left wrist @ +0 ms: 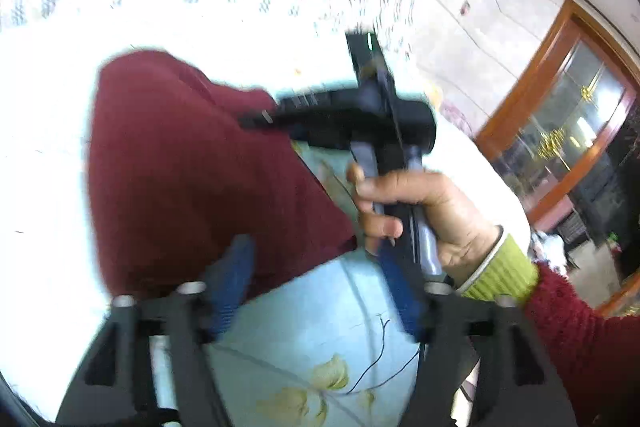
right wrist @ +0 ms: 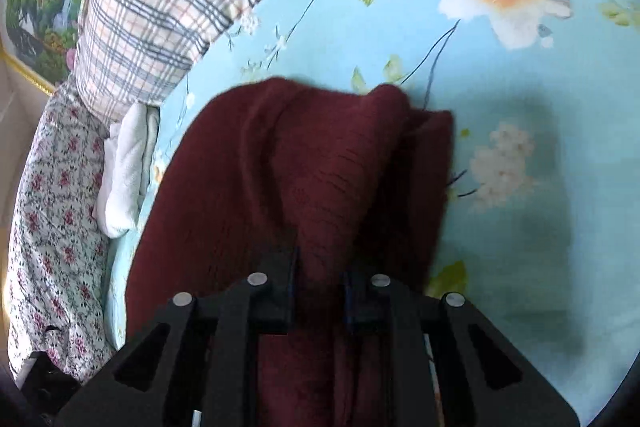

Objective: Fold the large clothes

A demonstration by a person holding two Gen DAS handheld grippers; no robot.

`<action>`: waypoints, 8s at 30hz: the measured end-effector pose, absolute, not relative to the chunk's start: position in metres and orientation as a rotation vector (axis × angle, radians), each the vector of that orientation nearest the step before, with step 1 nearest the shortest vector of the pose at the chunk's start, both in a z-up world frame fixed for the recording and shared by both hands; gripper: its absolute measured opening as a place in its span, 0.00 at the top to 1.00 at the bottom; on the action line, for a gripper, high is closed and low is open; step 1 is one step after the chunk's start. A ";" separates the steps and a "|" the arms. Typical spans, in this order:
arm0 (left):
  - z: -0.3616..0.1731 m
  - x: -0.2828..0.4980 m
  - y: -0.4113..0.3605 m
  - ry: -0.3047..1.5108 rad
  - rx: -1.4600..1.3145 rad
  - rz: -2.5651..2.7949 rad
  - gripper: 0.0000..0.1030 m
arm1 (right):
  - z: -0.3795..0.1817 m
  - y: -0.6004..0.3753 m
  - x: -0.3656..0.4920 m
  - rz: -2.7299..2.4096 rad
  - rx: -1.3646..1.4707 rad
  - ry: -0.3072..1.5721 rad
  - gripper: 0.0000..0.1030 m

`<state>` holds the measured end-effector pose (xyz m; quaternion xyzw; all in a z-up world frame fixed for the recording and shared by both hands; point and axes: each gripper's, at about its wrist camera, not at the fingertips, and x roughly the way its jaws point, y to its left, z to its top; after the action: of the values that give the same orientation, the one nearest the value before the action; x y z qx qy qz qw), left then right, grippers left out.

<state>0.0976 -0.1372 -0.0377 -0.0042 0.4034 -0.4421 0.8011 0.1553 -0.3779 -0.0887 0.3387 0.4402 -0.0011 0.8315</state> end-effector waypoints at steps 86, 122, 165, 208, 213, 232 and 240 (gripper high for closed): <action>-0.059 0.209 -0.092 1.004 -0.051 -0.702 0.51 | -0.073 -0.344 0.132 0.092 0.837 0.893 0.70; -0.071 0.185 -0.033 0.928 0.008 -0.749 0.57 | -0.060 -0.291 0.151 -0.007 0.667 0.870 0.96; -0.049 0.144 0.014 0.880 -0.079 -0.564 0.22 | -0.059 -0.225 0.143 0.243 0.701 0.872 0.98; -0.121 0.183 0.021 1.047 -0.151 -0.464 0.21 | -0.094 -0.244 0.104 -0.082 0.631 0.946 0.98; -0.108 0.175 0.013 1.029 -0.104 -0.426 0.21 | -0.080 -0.245 0.087 -0.084 0.643 0.938 0.97; -0.055 0.098 0.004 0.892 0.165 -0.204 0.18 | -0.054 -0.215 0.025 -0.074 0.565 0.901 0.53; -0.042 0.075 0.000 0.808 0.245 -0.151 0.17 | -0.048 -0.200 0.017 -0.088 0.448 0.913 0.53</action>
<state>0.0748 0.0003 -0.0422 0.1189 0.3917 -0.0732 0.9095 0.0174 -0.1999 -0.0476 0.2143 0.4368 -0.0419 0.8727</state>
